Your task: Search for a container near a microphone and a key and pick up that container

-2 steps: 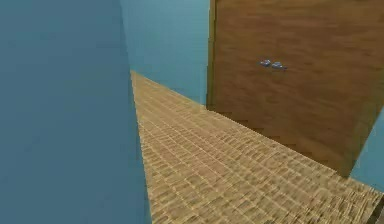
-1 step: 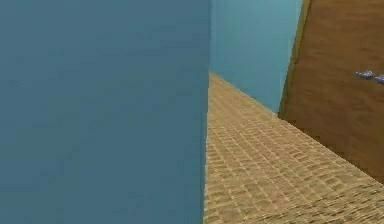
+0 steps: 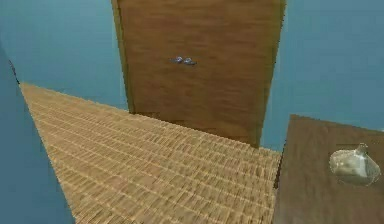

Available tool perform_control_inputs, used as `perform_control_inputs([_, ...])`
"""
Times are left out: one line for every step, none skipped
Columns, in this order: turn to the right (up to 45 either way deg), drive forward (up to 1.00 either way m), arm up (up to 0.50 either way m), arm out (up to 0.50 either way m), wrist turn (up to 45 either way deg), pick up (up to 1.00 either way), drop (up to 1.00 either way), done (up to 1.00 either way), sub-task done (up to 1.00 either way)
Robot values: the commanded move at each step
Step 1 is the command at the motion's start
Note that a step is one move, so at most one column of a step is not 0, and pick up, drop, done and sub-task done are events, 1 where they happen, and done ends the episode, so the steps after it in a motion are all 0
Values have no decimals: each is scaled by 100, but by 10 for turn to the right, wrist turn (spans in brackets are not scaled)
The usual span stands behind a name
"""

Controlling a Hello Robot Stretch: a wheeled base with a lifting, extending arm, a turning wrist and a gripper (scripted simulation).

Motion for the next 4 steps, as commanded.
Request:
perform_control_inputs([450, 0, 0, 0, 0, 0, 0, 0, 0])
perform_control_inputs([450, 0, 0, 0, 0, 0, 0, 0, 0])
perform_control_inputs([30, 0, 0, 0, 0, 0, 0, 0, 0])
perform_control_inputs([0, 50, 0, 0, 0, 0, 0, 0, 0])
